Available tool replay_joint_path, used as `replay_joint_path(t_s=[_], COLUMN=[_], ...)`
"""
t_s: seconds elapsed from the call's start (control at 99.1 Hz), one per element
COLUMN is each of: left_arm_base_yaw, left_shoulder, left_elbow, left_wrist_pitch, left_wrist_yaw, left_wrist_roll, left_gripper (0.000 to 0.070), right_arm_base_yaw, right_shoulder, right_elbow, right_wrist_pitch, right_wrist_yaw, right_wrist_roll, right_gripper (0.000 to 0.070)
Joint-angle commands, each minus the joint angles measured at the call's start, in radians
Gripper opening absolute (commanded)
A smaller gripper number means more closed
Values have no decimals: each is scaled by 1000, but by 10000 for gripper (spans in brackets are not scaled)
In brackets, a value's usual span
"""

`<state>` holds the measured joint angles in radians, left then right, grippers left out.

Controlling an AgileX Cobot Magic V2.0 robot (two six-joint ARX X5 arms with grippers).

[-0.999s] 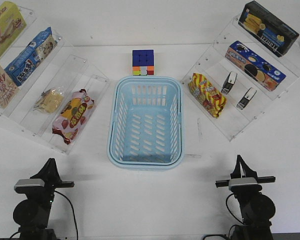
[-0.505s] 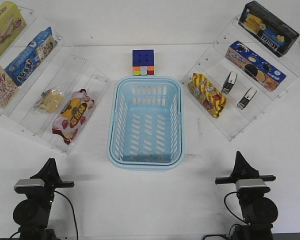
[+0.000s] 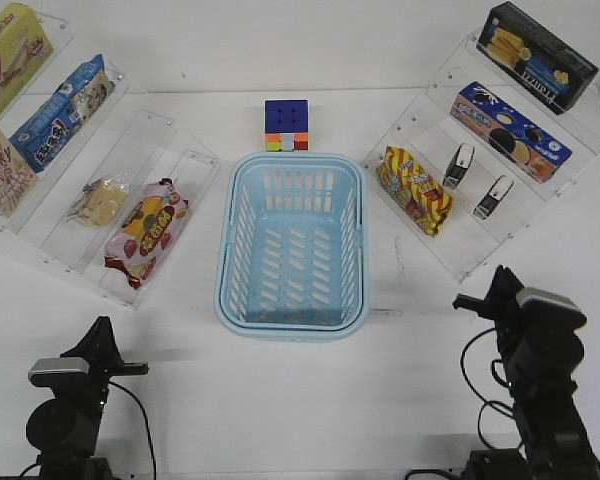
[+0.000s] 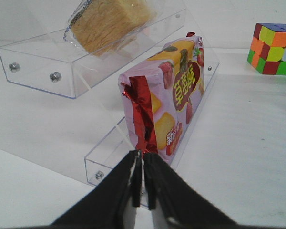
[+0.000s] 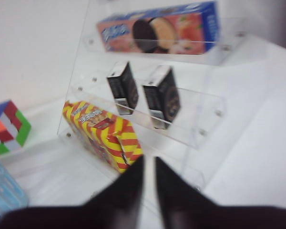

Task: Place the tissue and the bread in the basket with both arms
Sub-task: 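Reach the right gripper to the shelf and grasp the small black packet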

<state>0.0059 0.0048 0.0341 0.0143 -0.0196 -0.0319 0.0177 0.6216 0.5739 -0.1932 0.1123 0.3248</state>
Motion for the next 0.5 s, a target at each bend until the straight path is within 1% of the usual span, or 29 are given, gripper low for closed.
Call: replay_joint_path(t_s=[0.0,0.02,0.151,0.222,0.283,0.343,0.494], left_arm_base_yaw=[0,0,0,0,0,0,0], left_shoulder=[-2,-2,-2,-2,-2,-2,-2], left_elbow=[-20,-20,-20,-20,-20,-20,-20], left_wrist_pitch=[14,14,14,14,14,14,14], left_wrist_yaw=[2,2,2,2,2,2,2], left_wrist_roll=[13,13,13,13,13,13,13], left_gripper=[1,1,1,1,1,1,1], right_arm_base_yaw=[-3,-4,-5,-6,-7,-11,-38], right_shoulder=[128,162,368,468,546,621,771], right_elbow=[87,111,259,330,386,437,523], right_wrist_pitch=[0,-3,-10,-10,-15,-24,-28], right_wrist_yaw=[-8,-8,-5,7,32,53,60], right_wrist_roll=[-55,-61,-95,-105,-117,-122,-124], right_gripper=[437,451,450,450,450,449,449])
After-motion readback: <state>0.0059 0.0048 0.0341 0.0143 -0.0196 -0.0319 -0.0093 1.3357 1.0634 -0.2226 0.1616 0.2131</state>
